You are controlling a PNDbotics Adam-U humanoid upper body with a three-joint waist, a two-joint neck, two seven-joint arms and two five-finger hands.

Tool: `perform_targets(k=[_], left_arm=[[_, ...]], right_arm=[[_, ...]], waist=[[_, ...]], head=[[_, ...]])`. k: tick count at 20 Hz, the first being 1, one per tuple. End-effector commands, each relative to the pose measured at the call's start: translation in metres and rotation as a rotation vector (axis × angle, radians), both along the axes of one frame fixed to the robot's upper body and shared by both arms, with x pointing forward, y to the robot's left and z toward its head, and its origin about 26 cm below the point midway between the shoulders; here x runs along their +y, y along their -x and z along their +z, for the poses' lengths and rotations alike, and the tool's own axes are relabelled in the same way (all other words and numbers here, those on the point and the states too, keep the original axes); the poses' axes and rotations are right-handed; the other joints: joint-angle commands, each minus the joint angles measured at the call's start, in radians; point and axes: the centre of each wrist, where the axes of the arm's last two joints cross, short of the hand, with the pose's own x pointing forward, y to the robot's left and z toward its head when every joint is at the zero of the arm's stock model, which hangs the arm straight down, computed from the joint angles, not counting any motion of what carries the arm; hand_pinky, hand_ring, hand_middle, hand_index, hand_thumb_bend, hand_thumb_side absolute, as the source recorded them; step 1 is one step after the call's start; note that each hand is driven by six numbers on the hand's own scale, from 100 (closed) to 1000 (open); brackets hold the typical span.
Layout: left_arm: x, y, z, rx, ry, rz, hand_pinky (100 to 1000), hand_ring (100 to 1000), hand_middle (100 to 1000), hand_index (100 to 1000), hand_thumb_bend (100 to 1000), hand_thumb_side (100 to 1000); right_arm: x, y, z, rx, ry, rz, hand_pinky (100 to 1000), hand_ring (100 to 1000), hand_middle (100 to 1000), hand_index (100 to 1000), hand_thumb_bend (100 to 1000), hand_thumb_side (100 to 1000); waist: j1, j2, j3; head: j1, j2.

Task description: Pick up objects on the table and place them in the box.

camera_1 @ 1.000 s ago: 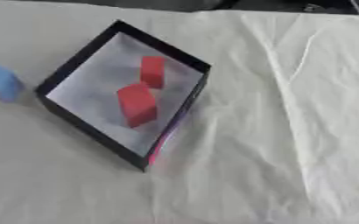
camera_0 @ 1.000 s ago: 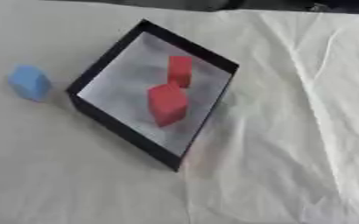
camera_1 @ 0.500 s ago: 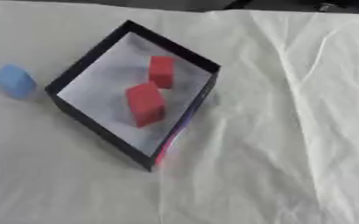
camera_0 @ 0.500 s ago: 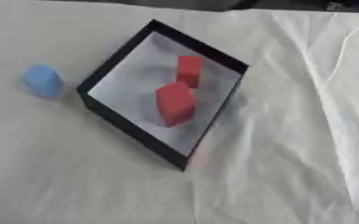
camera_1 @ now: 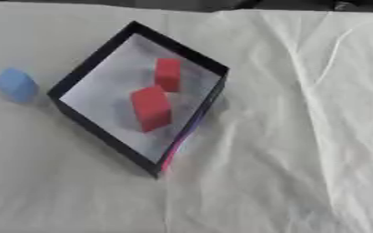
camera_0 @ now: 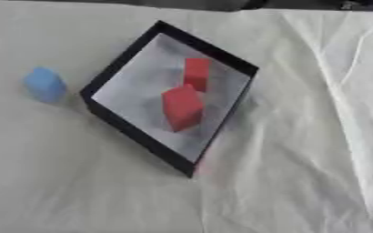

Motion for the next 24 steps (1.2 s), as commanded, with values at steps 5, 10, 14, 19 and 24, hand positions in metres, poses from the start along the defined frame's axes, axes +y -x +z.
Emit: perform_targets(k=[5, 10, 14, 19, 24], left_arm=[[-0.002, -0.012, 0.029, 0.095, -0.397, -0.045, 876, 918, 829, 851, 496, 124], [-0.005, -0.029, 0.023, 0.126, -0.503, -0.061, 878, 909, 794, 838, 549, 131], [-0.014, -0.044, 0.021, 0.125, -0.525, -0.094, 876, 908, 800, 853, 534, 135], [-0.030, -0.067, 0.020, 0.125, -0.549, -0.140, 876, 907, 805, 862, 529, 136], [-0.044, -0.087, 0.017, 0.136, -0.564, -0.174, 878, 909, 804, 857, 517, 134]], right_arm=[[0.001, 0.002, 0.011, -0.015, 0.021, 0.000, 965, 689, 649, 831, 100, 528], [0.003, 0.002, 0.009, -0.001, 0.029, 0.009, 965, 686, 646, 827, 100, 528], [0.003, 0.002, 0.009, 0.005, 0.028, 0.006, 966, 683, 644, 826, 100, 528], [0.004, 0.001, 0.008, 0.013, 0.029, 0.010, 966, 682, 643, 823, 100, 529], [0.006, 0.000, 0.009, 0.019, 0.027, 0.019, 966, 680, 642, 823, 100, 528]], waist=[[0.018, -0.036, -0.011], [0.021, -0.038, -0.014], [0.021, -0.040, -0.012], [0.022, -0.043, -0.009], [0.023, -0.043, -0.010]], head=[[0.015, -0.001], [0.019, -0.001], [0.027, -0.001], [0.039, -0.001], [0.043, -0.001]])
